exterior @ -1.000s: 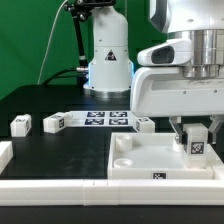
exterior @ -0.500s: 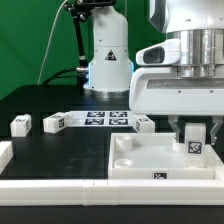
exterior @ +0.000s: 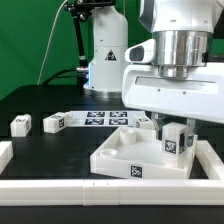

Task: Assemble one leg

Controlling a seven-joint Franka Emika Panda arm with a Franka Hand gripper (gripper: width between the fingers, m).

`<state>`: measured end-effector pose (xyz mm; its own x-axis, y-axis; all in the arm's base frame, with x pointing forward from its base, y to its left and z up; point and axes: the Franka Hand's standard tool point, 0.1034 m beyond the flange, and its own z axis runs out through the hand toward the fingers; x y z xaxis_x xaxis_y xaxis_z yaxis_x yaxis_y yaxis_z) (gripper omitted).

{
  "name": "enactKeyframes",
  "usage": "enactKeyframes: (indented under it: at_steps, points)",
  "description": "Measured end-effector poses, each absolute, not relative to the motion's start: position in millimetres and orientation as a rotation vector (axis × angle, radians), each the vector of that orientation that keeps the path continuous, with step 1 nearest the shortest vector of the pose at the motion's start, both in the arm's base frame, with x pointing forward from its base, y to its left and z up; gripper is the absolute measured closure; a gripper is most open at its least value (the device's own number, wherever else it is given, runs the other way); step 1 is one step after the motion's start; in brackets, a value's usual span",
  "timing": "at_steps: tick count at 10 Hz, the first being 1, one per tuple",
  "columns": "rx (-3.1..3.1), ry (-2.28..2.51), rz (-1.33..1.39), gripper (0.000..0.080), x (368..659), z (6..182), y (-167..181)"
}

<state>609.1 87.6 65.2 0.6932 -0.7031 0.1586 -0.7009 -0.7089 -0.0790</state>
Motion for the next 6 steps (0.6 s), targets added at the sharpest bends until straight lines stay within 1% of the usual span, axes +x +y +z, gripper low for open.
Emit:
enactKeyframes:
  at_steps: [1,2,3,4,5,6]
  points:
    - [-2.872,1.22,-0.277,0.05,608.8,65.1,84.5]
    - [-2.874,1.215,-0.277,0.0397,608.8,64.9,84.8]
    - [-2.874,1.214,-0.277,0.0397,608.7,64.8,85.2]
    - [-2.874,1.214,-0.277,0.026,608.7,64.8,85.2]
    - [-2.874,1.214,-0.277,0.0176,608.6,64.8,85.2]
    - [-2.874,1.214,-0.276,0.0176,608.6,64.7,85.2]
